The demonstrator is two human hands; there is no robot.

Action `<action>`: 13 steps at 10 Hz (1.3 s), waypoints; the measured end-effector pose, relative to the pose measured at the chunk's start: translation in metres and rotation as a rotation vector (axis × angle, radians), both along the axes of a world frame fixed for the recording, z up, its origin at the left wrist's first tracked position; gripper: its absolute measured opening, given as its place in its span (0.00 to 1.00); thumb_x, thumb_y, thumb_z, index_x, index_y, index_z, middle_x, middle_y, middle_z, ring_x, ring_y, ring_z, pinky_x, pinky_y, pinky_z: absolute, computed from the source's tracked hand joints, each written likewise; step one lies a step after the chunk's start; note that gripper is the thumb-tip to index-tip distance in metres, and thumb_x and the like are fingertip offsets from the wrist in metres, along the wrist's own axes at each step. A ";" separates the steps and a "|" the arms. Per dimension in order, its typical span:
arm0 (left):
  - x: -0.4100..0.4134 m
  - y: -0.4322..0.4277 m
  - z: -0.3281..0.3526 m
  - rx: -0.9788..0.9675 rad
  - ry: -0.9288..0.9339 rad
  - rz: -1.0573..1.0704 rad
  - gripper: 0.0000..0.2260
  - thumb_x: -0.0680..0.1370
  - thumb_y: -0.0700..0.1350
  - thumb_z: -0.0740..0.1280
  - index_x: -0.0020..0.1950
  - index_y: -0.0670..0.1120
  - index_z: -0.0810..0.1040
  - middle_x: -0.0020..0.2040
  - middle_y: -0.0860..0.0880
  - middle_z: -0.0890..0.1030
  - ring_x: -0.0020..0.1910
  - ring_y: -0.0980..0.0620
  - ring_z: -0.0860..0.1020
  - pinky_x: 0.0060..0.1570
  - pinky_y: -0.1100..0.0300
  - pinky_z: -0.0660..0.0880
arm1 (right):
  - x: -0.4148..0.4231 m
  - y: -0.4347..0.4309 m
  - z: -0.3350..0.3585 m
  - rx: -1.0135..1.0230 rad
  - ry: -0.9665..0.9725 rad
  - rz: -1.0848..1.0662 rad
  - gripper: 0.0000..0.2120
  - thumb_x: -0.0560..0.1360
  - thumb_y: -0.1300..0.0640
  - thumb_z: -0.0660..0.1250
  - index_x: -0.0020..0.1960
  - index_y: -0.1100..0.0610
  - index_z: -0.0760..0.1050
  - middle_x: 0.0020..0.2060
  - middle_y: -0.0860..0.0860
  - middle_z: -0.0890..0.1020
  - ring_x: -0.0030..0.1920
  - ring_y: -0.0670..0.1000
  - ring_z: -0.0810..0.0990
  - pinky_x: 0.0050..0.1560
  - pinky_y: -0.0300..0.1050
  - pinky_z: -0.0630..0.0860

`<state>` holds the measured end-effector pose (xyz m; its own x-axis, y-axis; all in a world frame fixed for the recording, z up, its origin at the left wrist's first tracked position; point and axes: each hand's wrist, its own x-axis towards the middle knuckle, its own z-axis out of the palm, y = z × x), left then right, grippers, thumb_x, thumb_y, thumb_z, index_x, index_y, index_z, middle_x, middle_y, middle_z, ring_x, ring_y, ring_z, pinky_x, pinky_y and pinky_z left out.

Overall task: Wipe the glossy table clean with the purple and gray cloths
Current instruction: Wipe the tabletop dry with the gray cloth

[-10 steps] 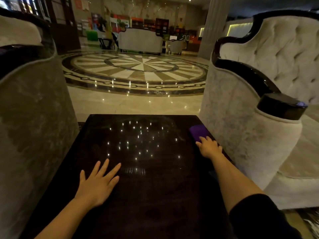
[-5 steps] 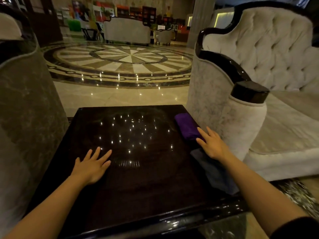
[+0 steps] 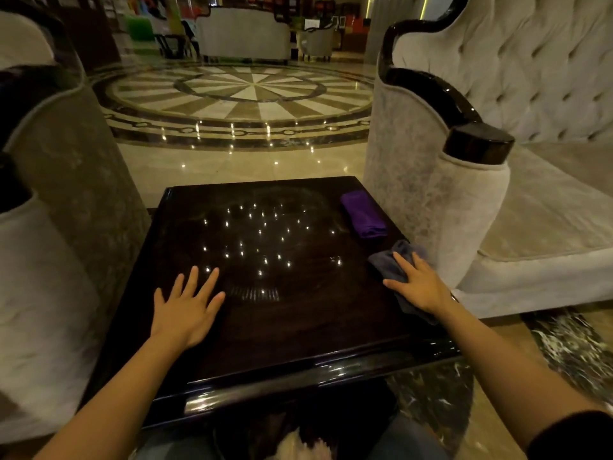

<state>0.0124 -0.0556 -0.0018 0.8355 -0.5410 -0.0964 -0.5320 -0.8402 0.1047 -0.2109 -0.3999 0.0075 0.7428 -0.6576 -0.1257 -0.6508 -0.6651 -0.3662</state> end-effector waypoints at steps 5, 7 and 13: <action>-0.013 0.040 -0.010 -0.038 0.053 0.090 0.23 0.79 0.56 0.43 0.73 0.57 0.41 0.76 0.49 0.42 0.75 0.46 0.42 0.72 0.45 0.44 | 0.105 0.069 -0.001 -0.102 -0.022 0.053 0.26 0.78 0.49 0.54 0.73 0.51 0.50 0.74 0.60 0.52 0.73 0.61 0.51 0.72 0.55 0.50; -0.016 0.041 -0.009 -0.037 0.049 0.080 0.22 0.80 0.56 0.44 0.73 0.57 0.43 0.77 0.49 0.43 0.75 0.46 0.41 0.72 0.45 0.44 | 0.161 0.110 -0.002 -0.096 -0.007 0.255 0.26 0.79 0.48 0.52 0.73 0.51 0.49 0.75 0.58 0.50 0.73 0.61 0.50 0.72 0.56 0.50; -0.020 0.039 -0.007 -0.048 0.043 0.096 0.22 0.80 0.55 0.44 0.73 0.56 0.45 0.77 0.48 0.45 0.75 0.46 0.42 0.72 0.44 0.43 | 0.193 0.184 -0.003 0.008 -0.052 0.771 0.20 0.79 0.49 0.55 0.70 0.42 0.59 0.75 0.49 0.55 0.74 0.53 0.51 0.72 0.52 0.51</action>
